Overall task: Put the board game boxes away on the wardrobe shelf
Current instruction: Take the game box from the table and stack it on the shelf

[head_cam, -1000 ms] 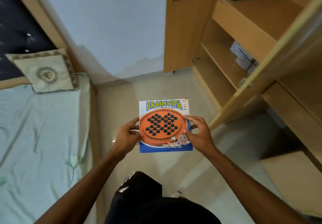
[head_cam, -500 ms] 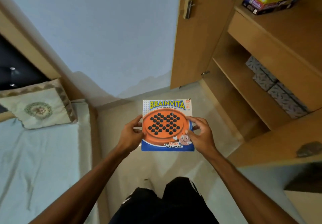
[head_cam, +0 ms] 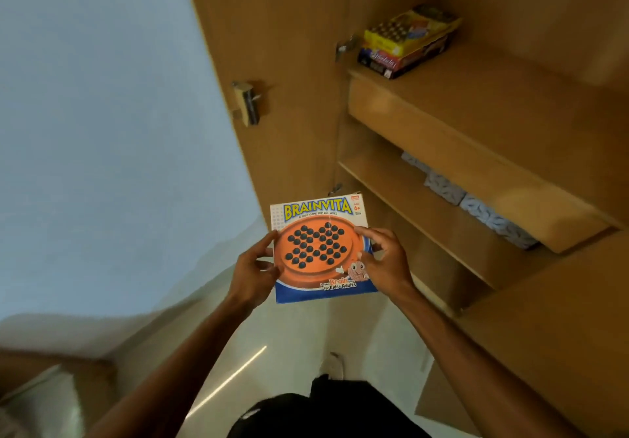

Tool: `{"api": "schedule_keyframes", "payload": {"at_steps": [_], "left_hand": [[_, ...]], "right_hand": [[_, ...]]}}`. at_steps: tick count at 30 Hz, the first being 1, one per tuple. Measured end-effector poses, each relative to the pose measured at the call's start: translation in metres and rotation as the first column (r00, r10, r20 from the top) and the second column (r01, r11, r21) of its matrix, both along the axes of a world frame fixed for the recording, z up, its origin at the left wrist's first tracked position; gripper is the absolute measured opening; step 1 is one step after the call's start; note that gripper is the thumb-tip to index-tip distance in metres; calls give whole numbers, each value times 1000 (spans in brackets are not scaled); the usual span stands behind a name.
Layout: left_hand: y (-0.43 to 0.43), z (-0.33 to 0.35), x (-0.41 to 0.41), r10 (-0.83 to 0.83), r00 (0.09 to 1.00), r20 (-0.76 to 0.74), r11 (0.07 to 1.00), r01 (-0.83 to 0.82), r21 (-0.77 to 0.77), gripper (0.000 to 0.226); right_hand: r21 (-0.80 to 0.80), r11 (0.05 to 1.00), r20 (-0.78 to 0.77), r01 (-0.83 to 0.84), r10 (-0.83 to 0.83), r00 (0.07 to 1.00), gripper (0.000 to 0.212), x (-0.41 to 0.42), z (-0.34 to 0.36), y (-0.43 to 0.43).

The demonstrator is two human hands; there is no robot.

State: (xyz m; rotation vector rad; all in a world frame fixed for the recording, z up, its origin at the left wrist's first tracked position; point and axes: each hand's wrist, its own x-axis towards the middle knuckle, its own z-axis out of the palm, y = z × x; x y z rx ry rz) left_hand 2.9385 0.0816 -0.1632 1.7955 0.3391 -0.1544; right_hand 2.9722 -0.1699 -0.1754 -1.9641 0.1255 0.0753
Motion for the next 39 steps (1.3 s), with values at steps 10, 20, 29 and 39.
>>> {"api": "schedule_keyframes", "payload": {"at_steps": [10,20,29,39], "left_hand": [[-73,32,244,-148,985,89,987,154,-56,67],[-156,73,480,-294,931,215,948,313,-55,69],[-242,127,652,-407,895,180,912,388,130,40],[-278,138,753,-775,632,8,610,745,268,92]], "right_hand": [[-40,985,83,167,-164,983,43,198,36,-73],[-49,933,216,356,-338,916,47,388,74,-148],[-88,895,223,437,-410,884,40,534,104,-215],[-162,933,238,320,-278,931,18,621,111,-245]]}}
